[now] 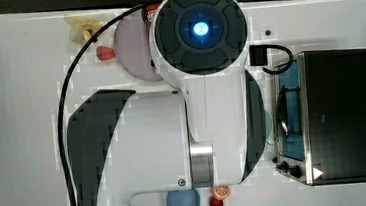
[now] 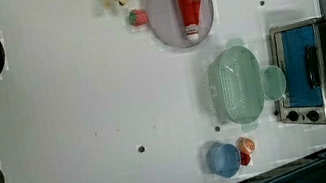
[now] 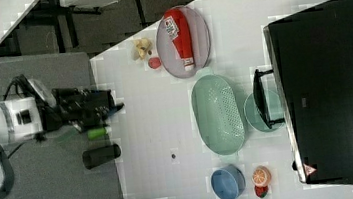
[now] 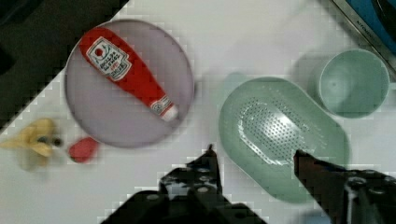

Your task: Drag strainer right to left.

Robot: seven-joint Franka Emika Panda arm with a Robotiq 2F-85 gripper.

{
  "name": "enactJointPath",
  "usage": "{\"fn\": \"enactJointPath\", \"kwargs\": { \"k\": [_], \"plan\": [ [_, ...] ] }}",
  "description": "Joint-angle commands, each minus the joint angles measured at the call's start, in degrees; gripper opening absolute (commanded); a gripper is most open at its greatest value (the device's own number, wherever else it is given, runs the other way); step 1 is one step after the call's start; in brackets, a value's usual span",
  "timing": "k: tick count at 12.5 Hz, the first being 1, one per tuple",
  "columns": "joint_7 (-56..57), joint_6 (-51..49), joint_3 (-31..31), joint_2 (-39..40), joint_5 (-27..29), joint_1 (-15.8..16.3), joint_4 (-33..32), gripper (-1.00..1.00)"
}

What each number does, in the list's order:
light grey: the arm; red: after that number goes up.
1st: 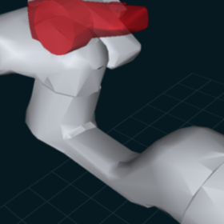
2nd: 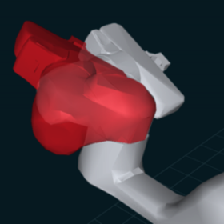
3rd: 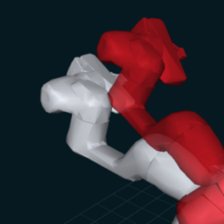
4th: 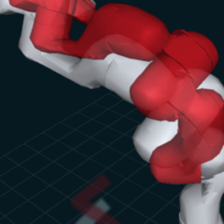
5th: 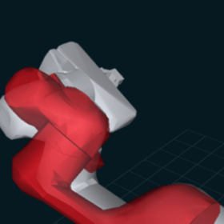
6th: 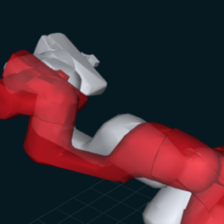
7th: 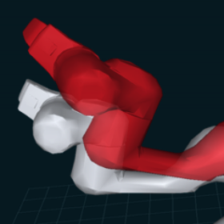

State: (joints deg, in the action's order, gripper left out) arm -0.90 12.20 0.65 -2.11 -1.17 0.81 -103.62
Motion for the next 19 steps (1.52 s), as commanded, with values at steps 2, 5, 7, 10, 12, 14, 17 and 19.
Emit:
{"fn": "enactJointPath", "kwargs": {
  "k": [2, 5, 7, 10, 12, 14, 17, 19],
  "plan": [
    [0.8, -12.1, 3.6, -35.4, -1.4, -2.2, -23.0, 0.81],
    [0.6, -10.7, 3.1, -33.9, -1.4, -2.2, -24.0, 1.00],
    [0.4, -6.7, 2.5, -31.1, -1.4, -2.2, -26.2, 1.00],
    [-3.4, 5.3, 1.9, -24.7, -1.4, -2.2, -30.1, 1.00],
    [-9.0, 12.2, 1.7, -19.0, -1.4, -2.2, -32.2, 1.00],
    [-15.1, 17.5, 1.4, -12.5, -1.4, -2.2, -33.1, 1.00],
    [-24.6, 26.1, 1.2, -2.2, -1.4, -2.1, -33.4, 1.00],
    [-28.6, 33.2, 1.1, 4.4, -1.4, -1.9, -33.4, 1.00]
  ]
}}
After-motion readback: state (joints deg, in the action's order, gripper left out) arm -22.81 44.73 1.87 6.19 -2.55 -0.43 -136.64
